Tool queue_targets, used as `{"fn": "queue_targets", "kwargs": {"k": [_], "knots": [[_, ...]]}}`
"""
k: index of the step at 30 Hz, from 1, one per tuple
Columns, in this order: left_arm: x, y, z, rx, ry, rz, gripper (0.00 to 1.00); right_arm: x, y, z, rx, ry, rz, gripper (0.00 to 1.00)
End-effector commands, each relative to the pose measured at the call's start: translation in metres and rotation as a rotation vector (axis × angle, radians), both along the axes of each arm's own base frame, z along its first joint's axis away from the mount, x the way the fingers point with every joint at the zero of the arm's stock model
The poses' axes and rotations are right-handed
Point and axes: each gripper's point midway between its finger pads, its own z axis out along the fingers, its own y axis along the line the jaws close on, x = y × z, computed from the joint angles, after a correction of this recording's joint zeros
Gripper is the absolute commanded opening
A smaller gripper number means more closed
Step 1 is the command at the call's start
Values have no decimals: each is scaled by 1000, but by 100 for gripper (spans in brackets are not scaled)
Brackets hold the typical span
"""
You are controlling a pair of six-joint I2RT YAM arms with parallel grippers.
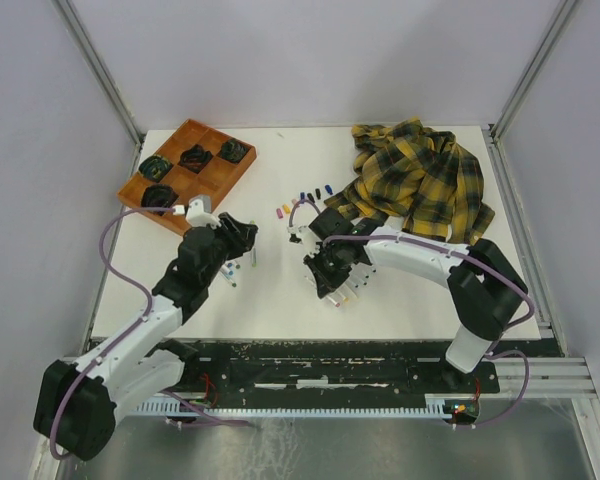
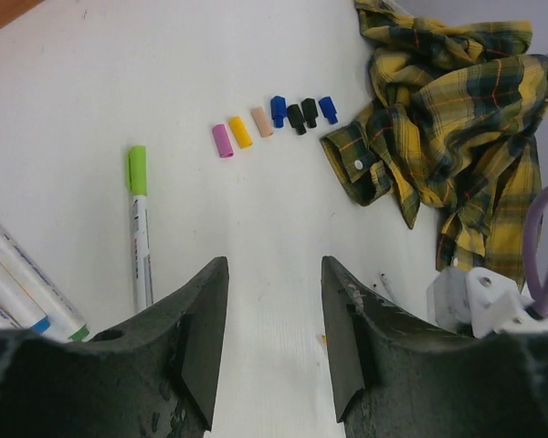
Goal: Open the pen caps
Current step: Place the pen at the center of the board.
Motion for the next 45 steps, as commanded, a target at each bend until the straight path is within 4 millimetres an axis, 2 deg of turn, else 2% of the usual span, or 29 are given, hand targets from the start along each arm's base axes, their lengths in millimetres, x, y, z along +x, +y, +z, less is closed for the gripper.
{"fn": "queue_targets", "kwargs": {"k": [1, 6, 12, 21, 25, 30, 37, 45], "knots": [[-8, 10, 9, -10, -88, 15, 52, 18, 5, -4, -69, -84, -124, 4], [-21, 13, 0, -41, -89, 13, 52, 27, 1, -18, -130, -119, -179, 7], [-30, 15, -5, -69, -95, 13, 52, 26, 4, -33, -163, -108, -197, 11], [-33, 13, -5, -87, -100, -2, 52, 23, 5, -43, -203, -106, -185, 21], [-35, 13, -7, -96, -100, -3, 52, 22, 4, -49, -224, -92, -184, 30], [-37, 13, -6, -105, -108, -6, 52, 20, 3, -52, -239, -80, -177, 33], [-40, 14, -16, -96, -87, -6, 52, 23, 8, -40, -209, -100, -156, 35], [-39, 15, -42, -56, -11, 0, 55, 33, 16, 0, -113, -189, -131, 36]]}}
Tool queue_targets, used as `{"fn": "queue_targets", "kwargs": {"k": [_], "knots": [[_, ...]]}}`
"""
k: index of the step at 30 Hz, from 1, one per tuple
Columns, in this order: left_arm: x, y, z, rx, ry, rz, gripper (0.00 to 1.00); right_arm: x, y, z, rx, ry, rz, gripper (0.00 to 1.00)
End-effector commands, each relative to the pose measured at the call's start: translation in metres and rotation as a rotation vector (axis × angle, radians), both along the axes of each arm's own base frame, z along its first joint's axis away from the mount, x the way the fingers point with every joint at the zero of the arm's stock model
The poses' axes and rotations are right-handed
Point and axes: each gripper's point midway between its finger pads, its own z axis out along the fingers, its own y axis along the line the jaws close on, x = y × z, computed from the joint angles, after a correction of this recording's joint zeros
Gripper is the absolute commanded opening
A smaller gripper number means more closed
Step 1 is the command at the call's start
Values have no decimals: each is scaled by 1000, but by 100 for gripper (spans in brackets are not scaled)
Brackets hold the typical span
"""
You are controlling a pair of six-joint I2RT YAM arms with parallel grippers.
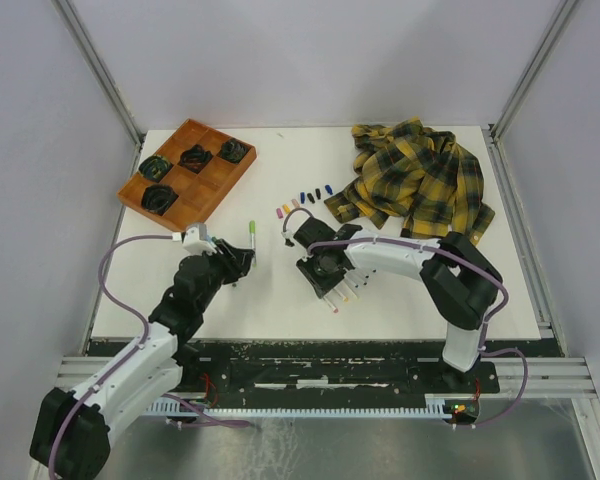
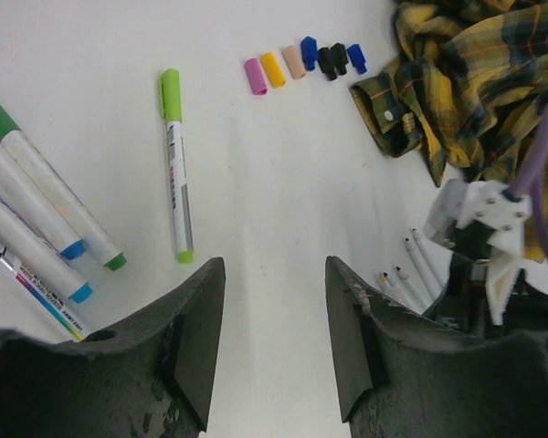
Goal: Open the pen caps
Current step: Place the pen at the center of the board.
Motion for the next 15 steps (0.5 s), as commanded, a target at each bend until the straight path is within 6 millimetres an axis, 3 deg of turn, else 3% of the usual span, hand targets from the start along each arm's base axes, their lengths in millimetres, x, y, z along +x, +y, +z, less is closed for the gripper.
{"fn": "queue_targets", "kwargs": {"k": [1, 7, 15], "knots": [[7, -2, -1, -17, 15, 14, 55, 19, 16, 51, 109, -128, 31, 36], [19, -2, -19, 81, 110, 23, 55, 24, 15, 80, 154, -177, 113, 35], [41, -1, -42, 272, 261, 8, 55, 17, 4, 99, 270, -59, 239, 34]]}}
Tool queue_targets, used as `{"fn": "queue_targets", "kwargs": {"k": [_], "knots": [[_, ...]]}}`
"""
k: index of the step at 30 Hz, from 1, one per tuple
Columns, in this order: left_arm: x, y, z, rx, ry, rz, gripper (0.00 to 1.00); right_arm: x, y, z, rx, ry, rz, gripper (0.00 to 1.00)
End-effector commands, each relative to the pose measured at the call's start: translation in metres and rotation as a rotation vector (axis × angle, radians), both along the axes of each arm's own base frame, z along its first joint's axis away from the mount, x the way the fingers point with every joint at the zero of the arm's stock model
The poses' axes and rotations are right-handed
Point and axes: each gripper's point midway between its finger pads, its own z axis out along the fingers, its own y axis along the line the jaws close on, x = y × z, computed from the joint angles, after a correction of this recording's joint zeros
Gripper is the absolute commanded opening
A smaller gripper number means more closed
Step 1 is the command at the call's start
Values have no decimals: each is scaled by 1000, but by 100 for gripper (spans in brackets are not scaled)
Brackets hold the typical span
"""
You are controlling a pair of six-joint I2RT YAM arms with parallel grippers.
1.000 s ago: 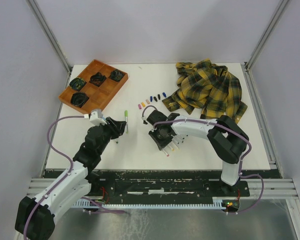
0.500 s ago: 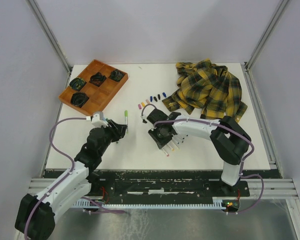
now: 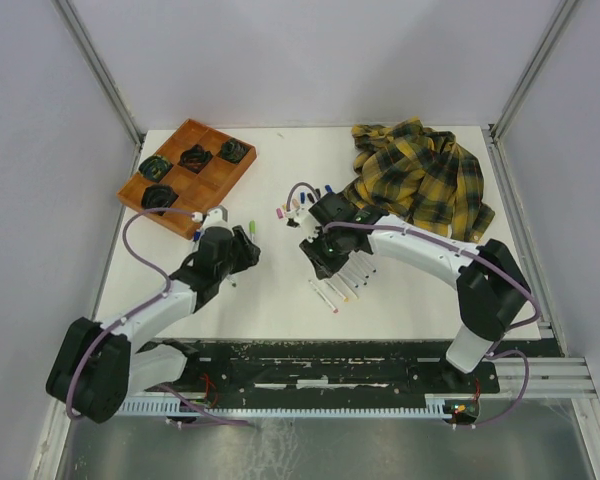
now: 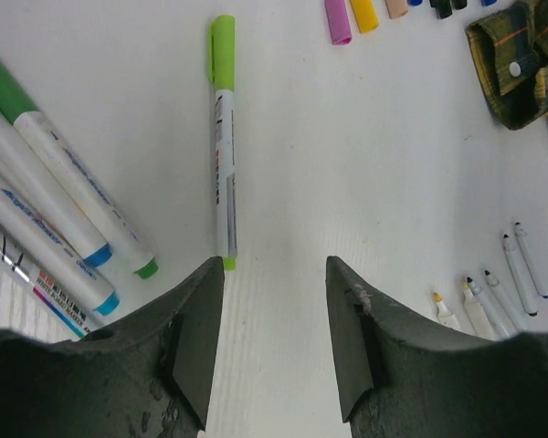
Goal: Open the pen caps
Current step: Place the pen at the center of the board, then pick up the pen from the center of the board.
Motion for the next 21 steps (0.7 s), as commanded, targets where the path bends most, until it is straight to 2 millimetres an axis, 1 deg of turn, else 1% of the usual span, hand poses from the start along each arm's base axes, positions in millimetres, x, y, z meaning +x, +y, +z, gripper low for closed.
{"fn": "queue_targets", "kwargs": {"k": [1, 6, 14, 19, 21], "knots": [[21, 6, 6, 130, 19, -4, 55, -7, -2, 29, 120, 60, 132, 34], [36, 20, -1, 253, 74, 52, 54, -18, -9, 43, 221, 150, 227, 35], [56, 12, -12, 346, 140, 0, 52, -16, -15, 60, 270, 118, 248, 36], [67, 14, -28, 432, 210, -15, 50, -17, -15, 62, 283, 125, 250, 36], [69, 12, -35, 445, 233, -29, 48, -17, -15, 62, 286, 128, 251, 36]]}}
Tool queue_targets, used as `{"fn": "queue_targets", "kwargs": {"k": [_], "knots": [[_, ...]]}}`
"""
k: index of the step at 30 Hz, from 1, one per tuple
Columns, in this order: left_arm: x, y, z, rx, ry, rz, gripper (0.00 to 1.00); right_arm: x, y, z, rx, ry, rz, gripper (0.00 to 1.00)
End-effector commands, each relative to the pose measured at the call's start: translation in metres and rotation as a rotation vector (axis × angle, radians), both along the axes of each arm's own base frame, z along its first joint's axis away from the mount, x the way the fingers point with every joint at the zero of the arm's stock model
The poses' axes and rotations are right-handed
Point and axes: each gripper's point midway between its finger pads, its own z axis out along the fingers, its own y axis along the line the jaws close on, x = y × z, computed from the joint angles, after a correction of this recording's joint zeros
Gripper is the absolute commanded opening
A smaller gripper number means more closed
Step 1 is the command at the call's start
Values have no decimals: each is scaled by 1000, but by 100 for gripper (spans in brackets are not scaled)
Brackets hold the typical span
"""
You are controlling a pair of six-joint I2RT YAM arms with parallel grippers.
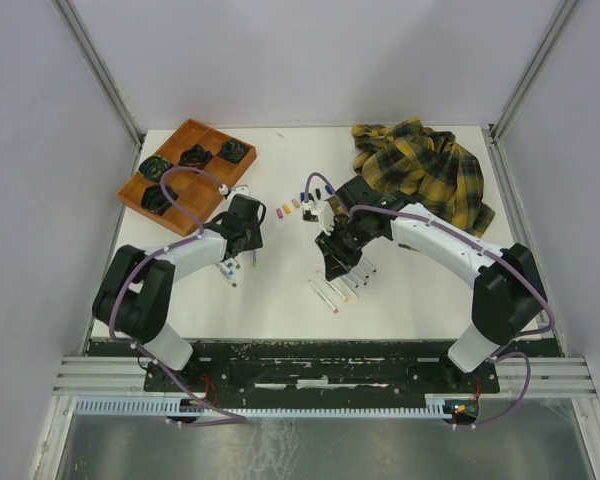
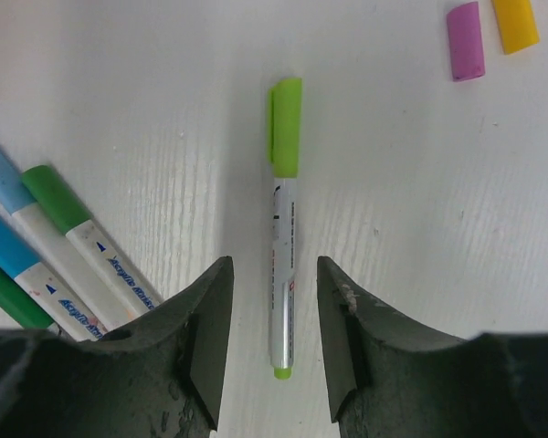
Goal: Open the pen caps
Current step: Pick up the pen from the center of the board.
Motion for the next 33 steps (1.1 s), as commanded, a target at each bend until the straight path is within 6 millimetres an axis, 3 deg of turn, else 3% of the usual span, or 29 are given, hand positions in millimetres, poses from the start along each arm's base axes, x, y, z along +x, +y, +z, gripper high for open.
{"fn": "queue_targets", "kwargs": {"k": [1, 10, 19, 21, 27, 33], "knots": [[13, 2, -3, 89, 30, -41, 46, 3, 8, 24, 73, -39, 28, 36], [17, -3, -22, 101, 81, -61, 28, 2, 9, 26, 88, -36, 34, 36], [15, -3, -28, 111, 103, -66, 8, -3, 12, 32, 118, -25, 50, 35], [16, -3, -18, 95, 77, -59, 3, -5, 13, 37, 141, -29, 57, 35], [13, -19, 29, -1, -63, -96, 3, -9, 15, 52, 216, -37, 60, 35], [-10, -49, 77, -215, -222, -193, 3, -12, 14, 70, 312, -37, 61, 35]]}}
